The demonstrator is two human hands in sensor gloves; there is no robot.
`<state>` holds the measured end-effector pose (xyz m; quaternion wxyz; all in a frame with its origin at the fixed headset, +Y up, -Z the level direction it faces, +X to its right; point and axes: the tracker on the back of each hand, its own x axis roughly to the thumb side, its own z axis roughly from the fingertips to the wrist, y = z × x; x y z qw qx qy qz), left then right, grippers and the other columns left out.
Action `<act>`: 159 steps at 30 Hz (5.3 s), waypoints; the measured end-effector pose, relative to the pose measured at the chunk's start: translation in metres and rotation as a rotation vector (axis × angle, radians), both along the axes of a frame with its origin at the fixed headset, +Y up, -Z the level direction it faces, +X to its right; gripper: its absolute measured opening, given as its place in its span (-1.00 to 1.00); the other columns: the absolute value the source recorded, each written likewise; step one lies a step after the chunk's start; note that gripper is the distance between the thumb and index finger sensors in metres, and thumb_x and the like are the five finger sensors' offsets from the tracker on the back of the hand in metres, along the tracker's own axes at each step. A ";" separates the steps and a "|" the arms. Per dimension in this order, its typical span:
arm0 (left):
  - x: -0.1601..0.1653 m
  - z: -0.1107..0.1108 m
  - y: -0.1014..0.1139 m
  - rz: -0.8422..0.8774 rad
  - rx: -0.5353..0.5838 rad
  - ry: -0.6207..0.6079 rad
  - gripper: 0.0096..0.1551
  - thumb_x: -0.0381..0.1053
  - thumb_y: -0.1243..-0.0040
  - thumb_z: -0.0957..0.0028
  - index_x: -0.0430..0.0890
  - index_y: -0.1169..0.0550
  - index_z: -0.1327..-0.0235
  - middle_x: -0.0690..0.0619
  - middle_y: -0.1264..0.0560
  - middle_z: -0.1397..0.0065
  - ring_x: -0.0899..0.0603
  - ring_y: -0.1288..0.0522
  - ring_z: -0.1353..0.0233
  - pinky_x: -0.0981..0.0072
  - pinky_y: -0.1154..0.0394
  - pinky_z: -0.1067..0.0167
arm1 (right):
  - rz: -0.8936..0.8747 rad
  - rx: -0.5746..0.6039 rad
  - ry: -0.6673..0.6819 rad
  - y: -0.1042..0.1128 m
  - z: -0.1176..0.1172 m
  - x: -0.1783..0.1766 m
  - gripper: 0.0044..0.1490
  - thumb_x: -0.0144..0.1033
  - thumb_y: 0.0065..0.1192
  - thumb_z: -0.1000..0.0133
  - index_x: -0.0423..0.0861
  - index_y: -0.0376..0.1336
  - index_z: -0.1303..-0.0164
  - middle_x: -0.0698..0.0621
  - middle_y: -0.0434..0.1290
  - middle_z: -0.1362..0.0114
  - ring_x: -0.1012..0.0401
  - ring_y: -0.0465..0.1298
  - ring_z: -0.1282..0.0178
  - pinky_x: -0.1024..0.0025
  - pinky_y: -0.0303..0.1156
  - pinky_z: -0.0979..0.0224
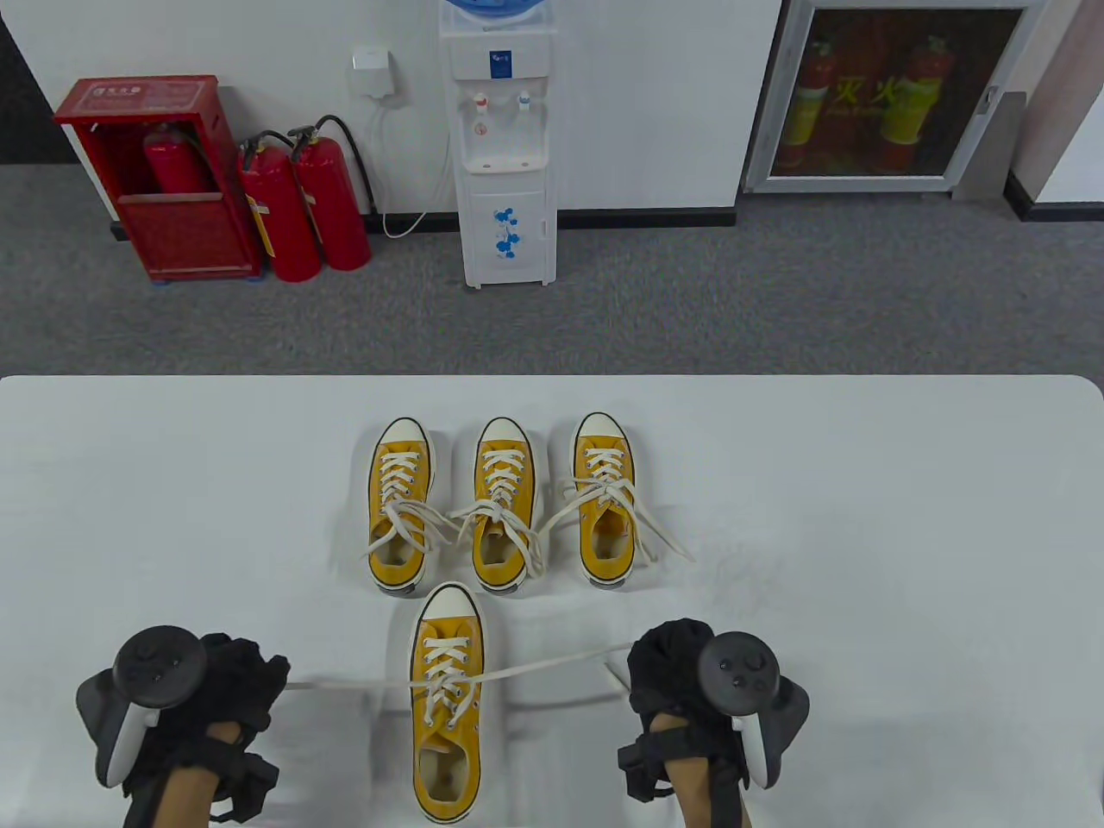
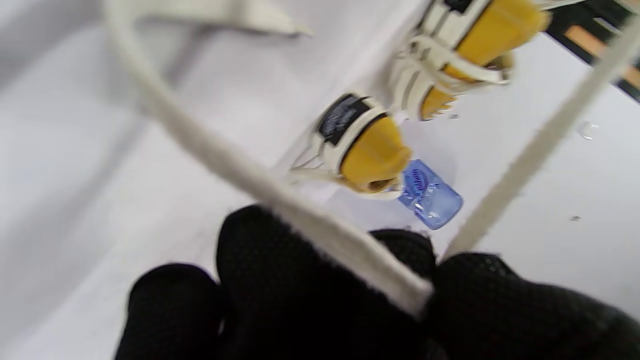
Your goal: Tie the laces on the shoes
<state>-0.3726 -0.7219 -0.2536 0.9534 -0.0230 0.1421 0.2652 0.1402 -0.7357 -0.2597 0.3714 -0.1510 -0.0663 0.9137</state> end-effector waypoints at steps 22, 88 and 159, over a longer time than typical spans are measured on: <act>-0.024 0.004 -0.008 -0.207 -0.082 0.270 -0.73 0.21 -0.42 0.04 -0.04 -0.74 0.51 -0.04 -0.56 -0.15 -0.16 -0.62 0.05 -0.28 -0.46 -0.19 | 0.328 -0.351 -0.027 -0.014 -0.009 0.007 -0.56 -0.01 0.34 0.00 -0.01 0.50 0.04 -0.01 0.42 -0.35 0.08 0.57 -0.12 -0.09 0.35 -0.36; 0.011 0.007 0.006 0.662 0.364 -0.011 -0.68 0.24 -0.45 0.08 -0.04 -0.68 0.45 -0.06 -0.69 -0.27 -0.18 -0.82 -0.16 -0.23 -0.62 -0.18 | -0.901 -0.029 0.870 -0.025 0.005 -0.123 -0.43 0.17 0.48 0.06 -0.10 0.60 0.23 -0.04 0.48 -0.49 -0.13 0.37 -0.63 -0.35 0.07 -0.56; 0.099 -0.017 -0.020 0.203 0.072 -0.242 -0.56 0.29 -0.29 0.00 -0.03 -0.66 0.15 -0.04 -0.65 -0.22 -0.17 -0.73 0.03 -0.18 -0.57 -0.10 | -0.552 0.087 0.866 -0.013 0.013 -0.159 -0.50 -0.57 0.34 0.07 0.09 0.60 0.02 0.05 0.21 -0.55 0.14 0.48 -0.02 -0.21 0.16 -0.47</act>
